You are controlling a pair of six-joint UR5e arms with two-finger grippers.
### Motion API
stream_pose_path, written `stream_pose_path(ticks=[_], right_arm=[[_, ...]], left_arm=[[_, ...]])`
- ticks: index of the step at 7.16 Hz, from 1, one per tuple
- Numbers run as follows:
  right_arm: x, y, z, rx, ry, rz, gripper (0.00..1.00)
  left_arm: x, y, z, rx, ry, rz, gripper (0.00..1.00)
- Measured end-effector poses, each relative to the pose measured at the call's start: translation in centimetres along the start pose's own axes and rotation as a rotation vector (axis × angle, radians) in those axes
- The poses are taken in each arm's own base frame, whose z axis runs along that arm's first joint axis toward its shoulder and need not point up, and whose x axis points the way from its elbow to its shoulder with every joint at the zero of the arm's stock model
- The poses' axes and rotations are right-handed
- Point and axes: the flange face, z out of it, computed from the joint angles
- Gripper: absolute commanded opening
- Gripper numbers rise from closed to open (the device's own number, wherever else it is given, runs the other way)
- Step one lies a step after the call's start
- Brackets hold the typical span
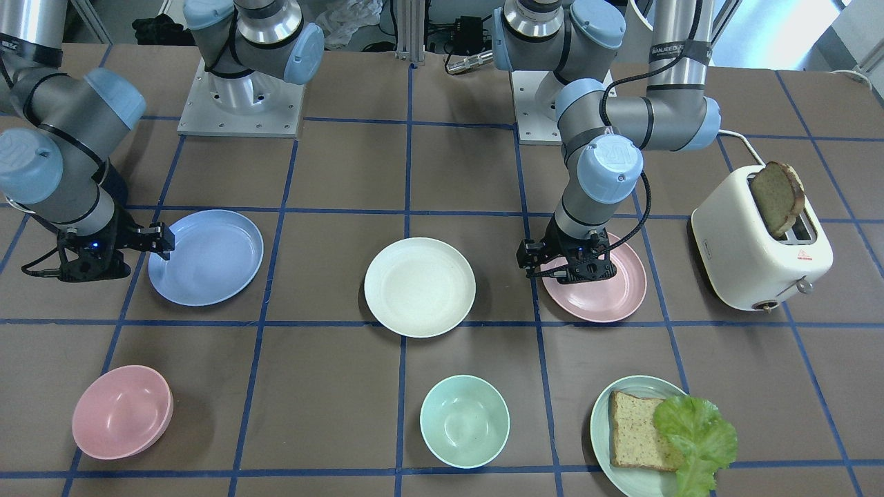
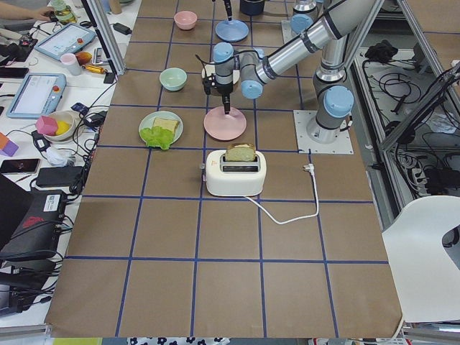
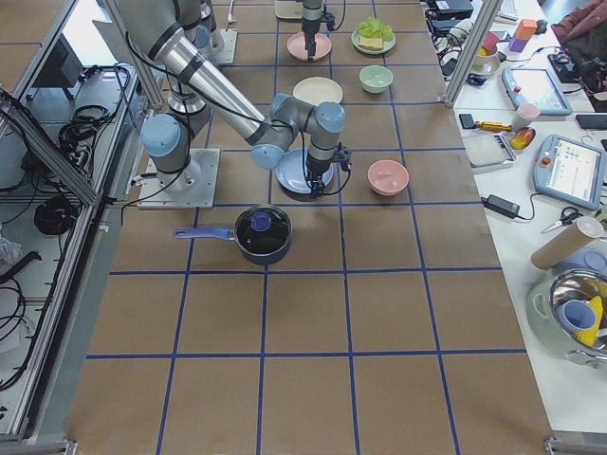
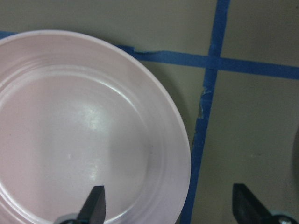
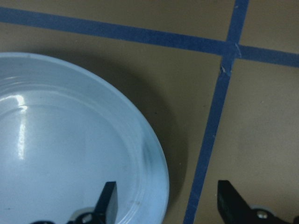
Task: Stack three plates with pink and blue
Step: 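Grip the pink plate rim with left gripper while right gripper grips blue plate rim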
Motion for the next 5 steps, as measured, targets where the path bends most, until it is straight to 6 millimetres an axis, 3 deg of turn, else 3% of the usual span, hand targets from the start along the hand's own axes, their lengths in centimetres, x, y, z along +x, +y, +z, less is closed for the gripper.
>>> stream_pose_path(ticks=[1,2,3,5], right_arm=[[0.03,-0.16,0.38,-0.002,-0.004,0.0,0.61],[0.05,-0.27,0.66,-0.005,-0.007,0.0,0.58],[0.14,-0.42,0.74,-0.006,-0.008,-0.001,0.57],[0.36,-0.75,0.62,-0.005,-0.006,-0.003,0.44]], left_arm=[[0.14,0.08,0.43,-0.004,0.001,0.004,0.4],[0.19,0.09,0.58,-0.004,0.001,0.007,0.05],[0.24,0.08,0.58,-0.001,0.001,0.01,0.0],[0.33,0.03,0.49,0.006,0.001,0.015,0.0]])
